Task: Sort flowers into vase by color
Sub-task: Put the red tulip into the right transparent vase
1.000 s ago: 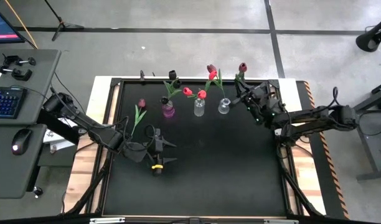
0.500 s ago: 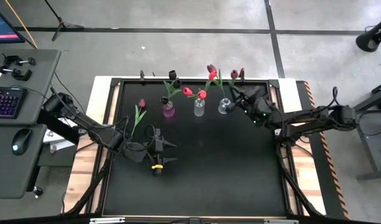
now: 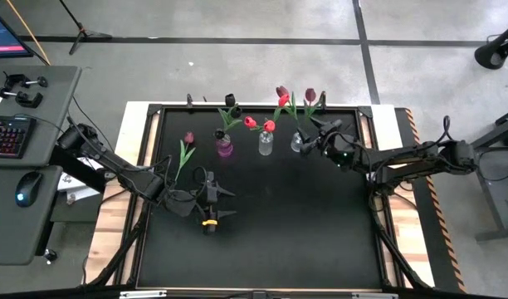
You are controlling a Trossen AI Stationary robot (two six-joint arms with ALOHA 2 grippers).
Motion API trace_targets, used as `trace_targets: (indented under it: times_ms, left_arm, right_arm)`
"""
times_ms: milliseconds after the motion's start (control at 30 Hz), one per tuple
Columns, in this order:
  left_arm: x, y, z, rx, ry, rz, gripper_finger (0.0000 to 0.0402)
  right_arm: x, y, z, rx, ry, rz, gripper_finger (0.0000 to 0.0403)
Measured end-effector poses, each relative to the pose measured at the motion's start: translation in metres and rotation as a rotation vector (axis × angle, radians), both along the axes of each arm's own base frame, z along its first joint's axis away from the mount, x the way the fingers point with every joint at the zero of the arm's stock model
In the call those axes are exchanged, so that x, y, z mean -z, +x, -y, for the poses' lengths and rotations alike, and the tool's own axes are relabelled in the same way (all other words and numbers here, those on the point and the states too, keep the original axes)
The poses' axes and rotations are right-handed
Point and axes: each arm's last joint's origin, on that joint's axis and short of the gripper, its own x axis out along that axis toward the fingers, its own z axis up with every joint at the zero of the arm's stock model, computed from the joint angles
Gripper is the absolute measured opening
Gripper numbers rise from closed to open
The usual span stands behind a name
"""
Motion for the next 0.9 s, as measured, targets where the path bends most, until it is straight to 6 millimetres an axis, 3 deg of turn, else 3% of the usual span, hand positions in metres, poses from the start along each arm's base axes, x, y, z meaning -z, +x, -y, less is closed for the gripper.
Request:
trace_targets:
  times_ms: [167, 600, 733, 900]
  left_arm:
    - [0.0, 0.0, 0.0, 0.0, 0.001, -0.001, 0.0239]
    - [0.002, -0.001, 0.0, -0.002, -0.004, -0.019, 0.0239]
    - [0.019, -0.005, 0.0, 0.006, -0.041, -0.177, 0.0239]
    - [0.048, -0.016, -0.007, -0.204, -0.133, -0.413, 0.0239]
  right_arm:
    - [0.003, -0.004, -0.002, -0.003, 0.016, -0.066, 0.0328]
    - [0.0, -0.029, -0.009, -0.052, 0.203, -0.065, 0.0332]
    - [0.003, -0.03, -0.011, -0.113, 0.285, -0.063, 0.0332]
    - [0.008, -0.03, -0.012, -0.121, 0.325, -0.085, 0.0332]
